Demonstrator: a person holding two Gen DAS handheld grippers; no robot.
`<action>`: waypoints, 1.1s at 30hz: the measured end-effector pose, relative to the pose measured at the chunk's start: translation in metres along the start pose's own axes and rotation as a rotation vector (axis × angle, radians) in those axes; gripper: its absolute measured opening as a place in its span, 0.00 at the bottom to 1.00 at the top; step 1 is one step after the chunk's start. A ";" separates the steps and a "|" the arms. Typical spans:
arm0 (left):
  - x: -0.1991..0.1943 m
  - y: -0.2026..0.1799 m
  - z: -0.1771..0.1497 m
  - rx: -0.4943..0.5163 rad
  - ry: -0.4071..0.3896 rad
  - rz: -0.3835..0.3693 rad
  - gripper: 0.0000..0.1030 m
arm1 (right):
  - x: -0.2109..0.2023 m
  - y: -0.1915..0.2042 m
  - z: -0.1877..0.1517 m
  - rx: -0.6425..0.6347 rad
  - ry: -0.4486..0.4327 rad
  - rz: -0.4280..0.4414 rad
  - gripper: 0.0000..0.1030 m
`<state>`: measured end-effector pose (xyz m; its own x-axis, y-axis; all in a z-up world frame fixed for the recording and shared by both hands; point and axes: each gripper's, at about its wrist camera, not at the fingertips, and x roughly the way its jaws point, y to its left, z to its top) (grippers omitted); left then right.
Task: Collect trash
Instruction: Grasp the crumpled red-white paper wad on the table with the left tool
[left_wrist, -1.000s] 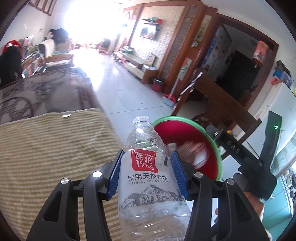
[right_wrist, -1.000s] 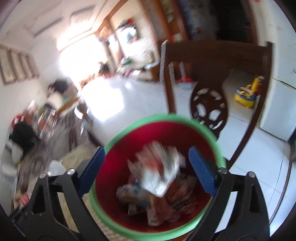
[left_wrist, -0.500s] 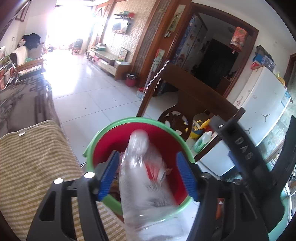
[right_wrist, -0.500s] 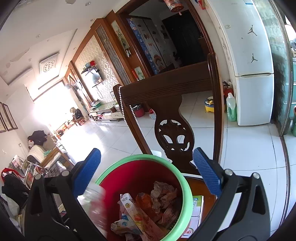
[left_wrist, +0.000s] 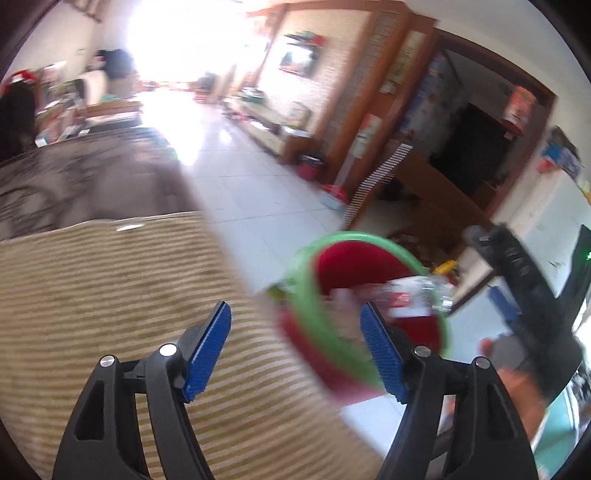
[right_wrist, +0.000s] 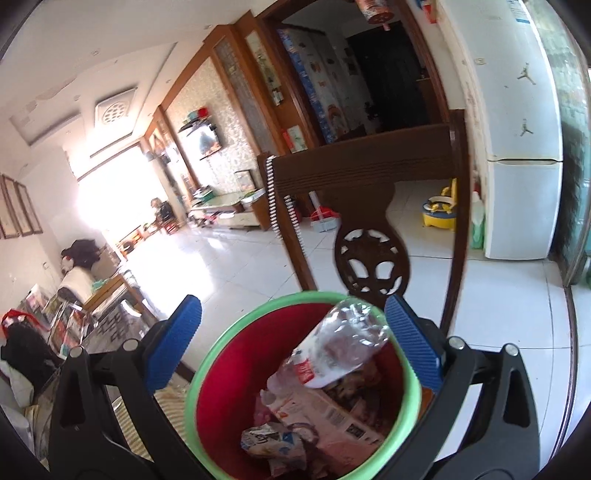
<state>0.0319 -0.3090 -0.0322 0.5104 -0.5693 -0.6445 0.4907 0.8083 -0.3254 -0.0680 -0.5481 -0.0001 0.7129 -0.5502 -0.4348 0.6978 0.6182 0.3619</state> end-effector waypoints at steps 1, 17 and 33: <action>-0.005 0.012 -0.001 -0.006 -0.009 0.030 0.67 | 0.000 0.006 -0.002 -0.013 0.011 0.011 0.95; -0.122 0.342 -0.010 -0.435 -0.041 0.718 0.73 | 0.001 0.115 -0.051 -0.276 0.150 0.186 0.95; -0.120 0.393 -0.020 -0.432 0.074 0.741 0.06 | -0.002 0.182 -0.098 -0.431 0.229 0.272 0.95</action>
<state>0.1495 0.0796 -0.0965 0.5379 0.1266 -0.8335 -0.2703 0.9624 -0.0283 0.0507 -0.3796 -0.0141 0.7963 -0.2329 -0.5583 0.3651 0.9209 0.1366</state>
